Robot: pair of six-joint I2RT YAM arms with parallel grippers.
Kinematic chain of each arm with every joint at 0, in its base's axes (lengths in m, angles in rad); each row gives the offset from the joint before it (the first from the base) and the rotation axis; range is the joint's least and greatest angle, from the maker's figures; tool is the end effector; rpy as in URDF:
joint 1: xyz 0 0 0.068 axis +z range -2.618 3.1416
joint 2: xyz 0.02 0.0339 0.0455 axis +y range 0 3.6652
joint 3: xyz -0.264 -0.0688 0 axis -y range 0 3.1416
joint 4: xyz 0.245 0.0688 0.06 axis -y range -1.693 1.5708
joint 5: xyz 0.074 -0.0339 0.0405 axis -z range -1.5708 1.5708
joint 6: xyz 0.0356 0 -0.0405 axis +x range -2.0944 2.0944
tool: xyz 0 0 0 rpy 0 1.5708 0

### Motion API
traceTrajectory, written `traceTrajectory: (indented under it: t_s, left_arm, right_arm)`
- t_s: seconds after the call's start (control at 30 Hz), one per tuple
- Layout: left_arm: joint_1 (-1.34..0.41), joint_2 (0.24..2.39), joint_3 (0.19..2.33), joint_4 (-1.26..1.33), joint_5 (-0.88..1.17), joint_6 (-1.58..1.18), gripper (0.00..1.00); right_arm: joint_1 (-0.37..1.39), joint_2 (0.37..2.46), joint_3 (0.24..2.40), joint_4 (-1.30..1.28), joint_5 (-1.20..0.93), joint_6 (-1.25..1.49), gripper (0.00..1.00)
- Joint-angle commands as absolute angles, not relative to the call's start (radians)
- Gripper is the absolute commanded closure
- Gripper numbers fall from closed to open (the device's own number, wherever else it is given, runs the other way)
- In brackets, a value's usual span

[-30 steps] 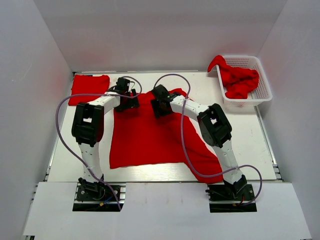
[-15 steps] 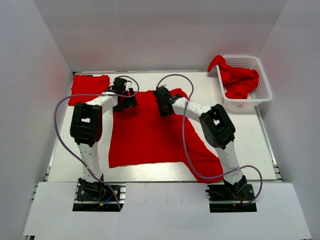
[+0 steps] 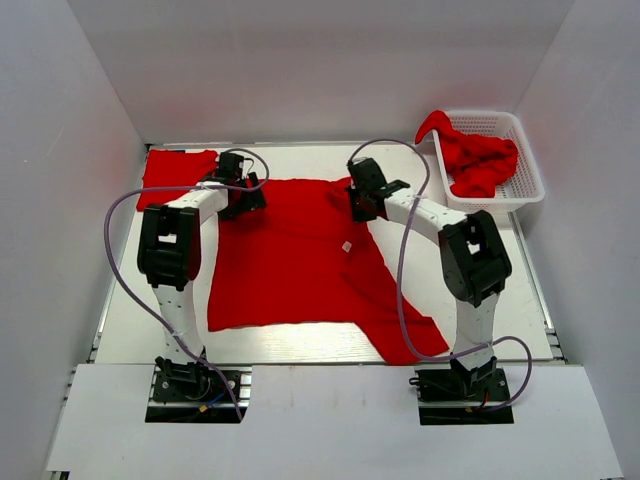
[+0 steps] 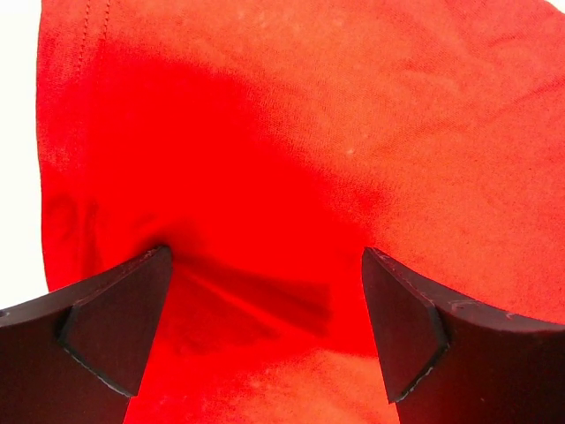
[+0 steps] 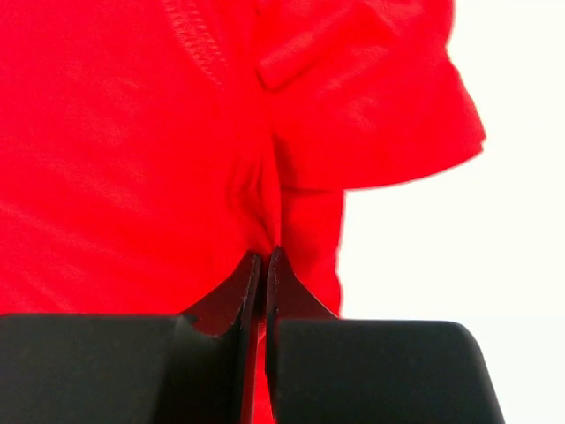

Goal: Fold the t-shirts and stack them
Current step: Flatten out the tshirt

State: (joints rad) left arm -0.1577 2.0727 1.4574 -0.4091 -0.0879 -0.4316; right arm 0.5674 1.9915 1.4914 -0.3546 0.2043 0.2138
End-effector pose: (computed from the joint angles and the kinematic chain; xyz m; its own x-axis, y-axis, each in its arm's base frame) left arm 0.4336 -0.0658 0.1590 -0.8130 -0.2927 -0.5033 -0.2518 0.9562 -0.1492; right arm 0.3775 0.2320 0.2075 -0.7095 -0.2058 -0.6740 -0.2695 0.9629 -0.0103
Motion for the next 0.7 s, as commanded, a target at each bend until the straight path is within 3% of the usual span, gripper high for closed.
traceTrajectory:
  t_s: [0.0, 0.33, 0.67]
  left_arm:
    - [-0.126, 2.154, 1.417, -0.508, -0.098, -0.437, 0.01]
    - [-0.098, 2.154, 1.417, -0.517, -0.127, -0.437, 0.01]
    - [-0.08, 2.164, 1.436, -0.551, -0.166, -0.417, 0.01]
  right_arm:
    - [0.52, 1.924, 1.448, -0.33, 0.153, 0.173, 1.0]
    - [0.315, 1.871, 1.355, -0.327, 0.224, 0.183, 1.0]
    - [0.141, 1.943, 1.391, -0.368, 0.368, 0.198, 1.0]
